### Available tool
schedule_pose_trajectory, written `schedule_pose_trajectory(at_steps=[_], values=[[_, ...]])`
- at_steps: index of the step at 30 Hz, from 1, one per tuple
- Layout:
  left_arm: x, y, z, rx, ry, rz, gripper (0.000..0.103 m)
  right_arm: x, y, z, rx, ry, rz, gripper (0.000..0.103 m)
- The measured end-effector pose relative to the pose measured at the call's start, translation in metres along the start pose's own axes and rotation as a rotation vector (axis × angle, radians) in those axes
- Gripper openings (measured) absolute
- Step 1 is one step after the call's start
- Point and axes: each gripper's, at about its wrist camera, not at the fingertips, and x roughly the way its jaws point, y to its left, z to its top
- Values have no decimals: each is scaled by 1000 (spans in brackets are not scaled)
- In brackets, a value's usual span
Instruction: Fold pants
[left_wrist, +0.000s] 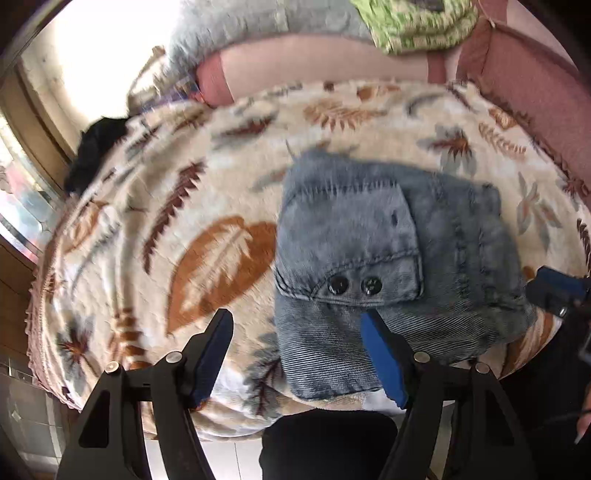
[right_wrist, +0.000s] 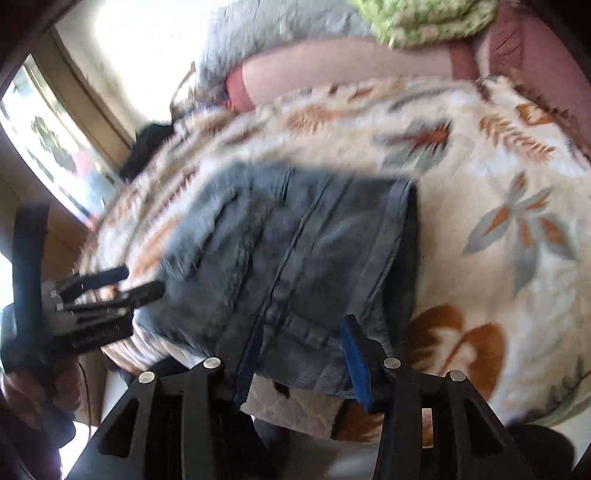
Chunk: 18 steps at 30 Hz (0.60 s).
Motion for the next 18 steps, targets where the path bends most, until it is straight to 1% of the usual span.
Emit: schedule_pose_trajectory(at_steps=[1,2,4,5,7,9,11,13,18], values=[[-12,2,1,-11,-35,2,74,-13,-1,2,-2,-37,-10,48],[-27,5,2,-21,-79,-2,74,-29,-2,5,-7,-84,-19,52],[-48,10,5,-36,-140,12,76,-54,-2,9,-9,-157,-24,58],[-59,12,5,-47,-174,25,77,-71,-1,13,-10,-207,-29,59],[-77,17,7,-70,-235,46,83,-91,3,16,-15,-265,-40,59],[-92,22,7,-84,-288,64,84,-110,10,20,-28,-321,-55,60],[-104,23,7,-83,-324,79,84,-123,17,25,-35,-353,-60,62],[-110,24,7,-80,-343,94,84,-129,22,28,-39,-363,-47,63],[-121,27,2,-87,-353,127,84,-132,35,28,-58,-362,-31,64]])
